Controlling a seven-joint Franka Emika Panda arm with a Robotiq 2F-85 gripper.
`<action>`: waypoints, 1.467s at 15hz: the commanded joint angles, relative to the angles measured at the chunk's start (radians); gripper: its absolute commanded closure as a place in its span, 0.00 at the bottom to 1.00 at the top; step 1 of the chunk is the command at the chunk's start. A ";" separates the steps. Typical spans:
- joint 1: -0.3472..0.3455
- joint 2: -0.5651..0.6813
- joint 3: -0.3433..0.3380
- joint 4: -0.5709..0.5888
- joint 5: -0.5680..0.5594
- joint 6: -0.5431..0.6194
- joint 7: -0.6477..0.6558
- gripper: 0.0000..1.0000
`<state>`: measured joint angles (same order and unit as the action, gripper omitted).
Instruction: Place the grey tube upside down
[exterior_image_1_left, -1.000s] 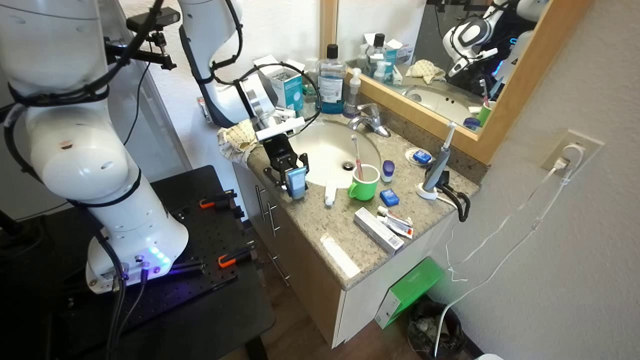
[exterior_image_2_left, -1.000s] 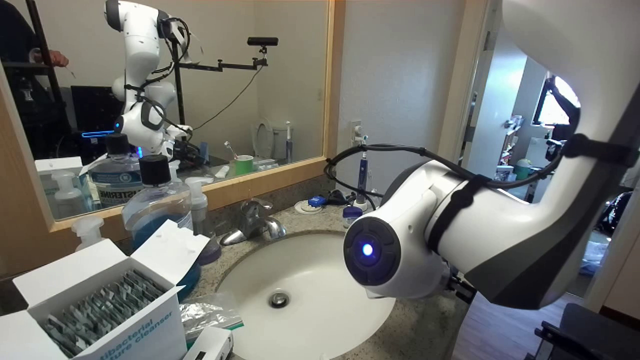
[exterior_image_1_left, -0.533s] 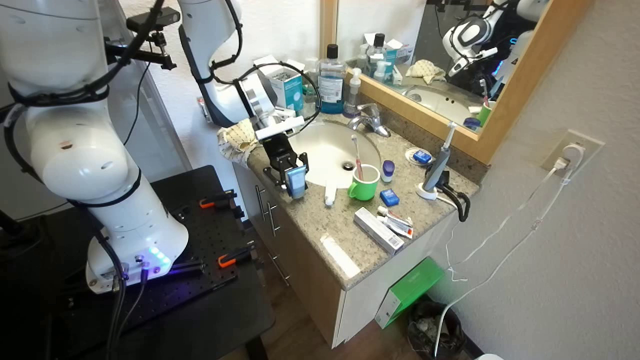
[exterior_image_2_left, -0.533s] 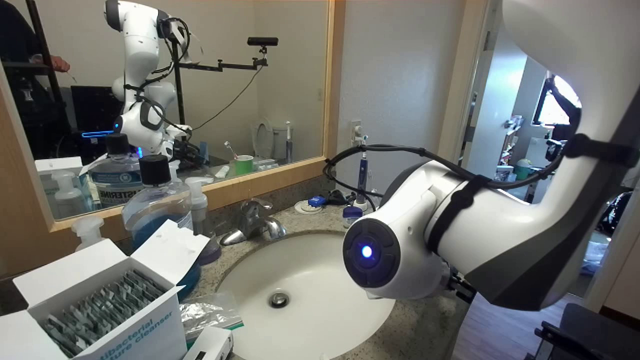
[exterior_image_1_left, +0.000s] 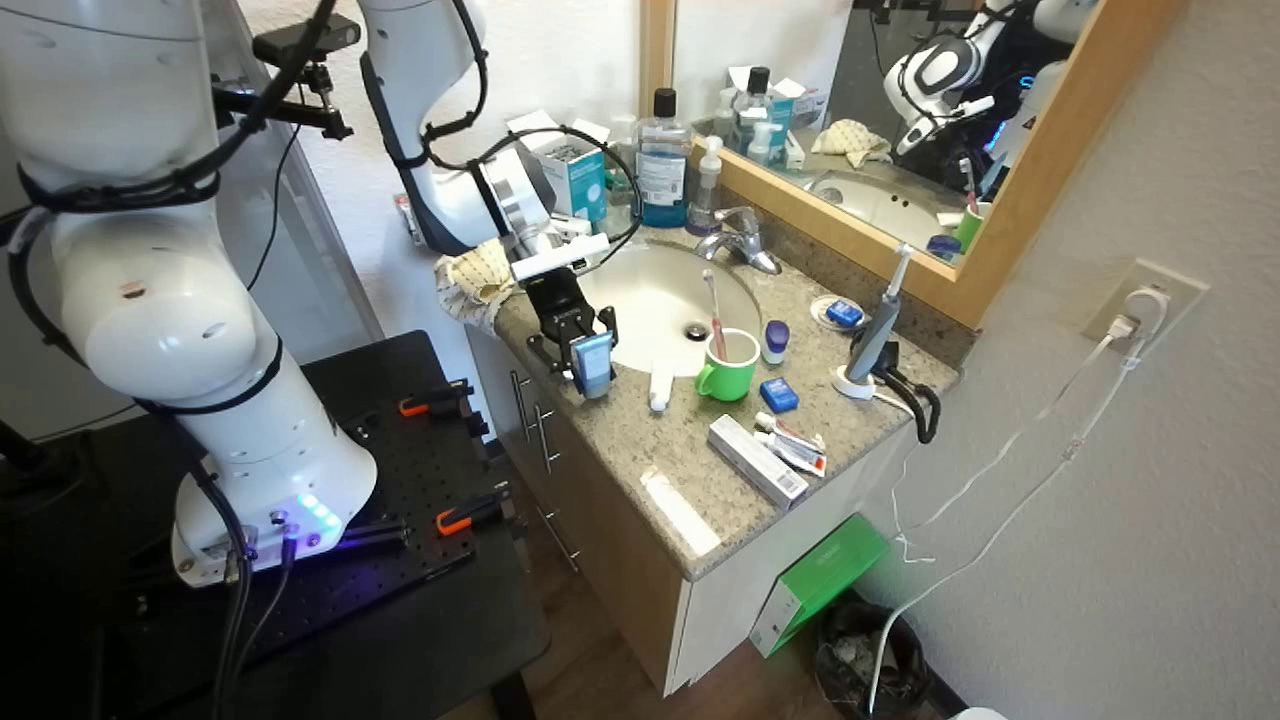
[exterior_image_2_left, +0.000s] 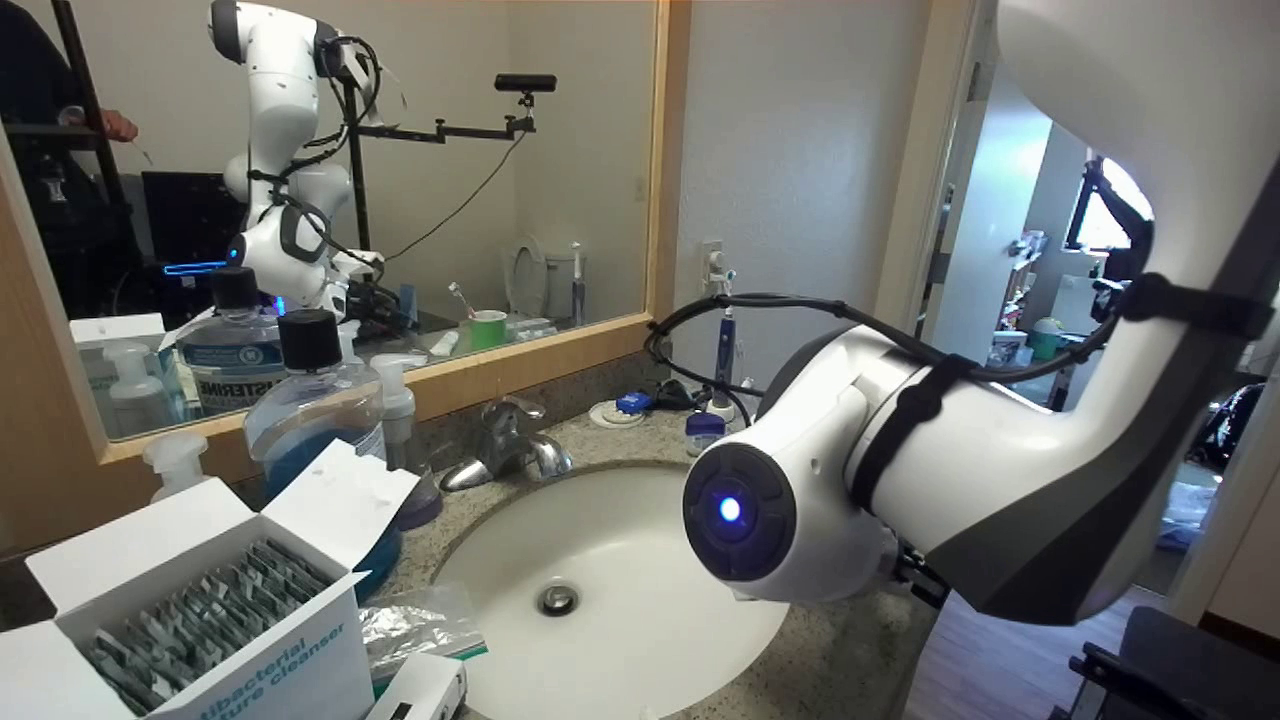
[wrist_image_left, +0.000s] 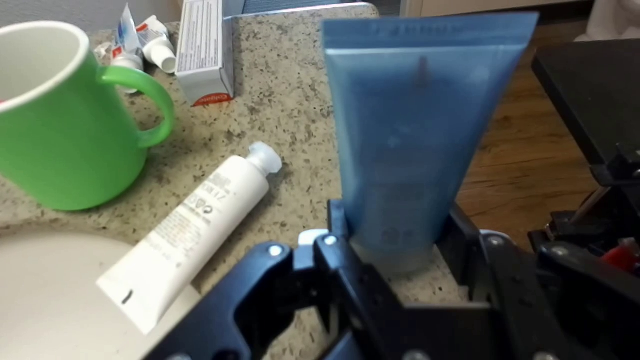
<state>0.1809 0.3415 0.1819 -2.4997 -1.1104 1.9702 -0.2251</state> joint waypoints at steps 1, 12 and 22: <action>0.013 0.000 0.014 0.003 -0.007 -0.039 0.053 0.77; 0.019 0.047 0.012 0.032 -0.008 -0.066 0.076 0.77; 0.018 0.076 0.010 0.048 -0.018 -0.068 0.079 0.77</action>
<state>0.1933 0.4073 0.1853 -2.4638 -1.1130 1.9346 -0.1845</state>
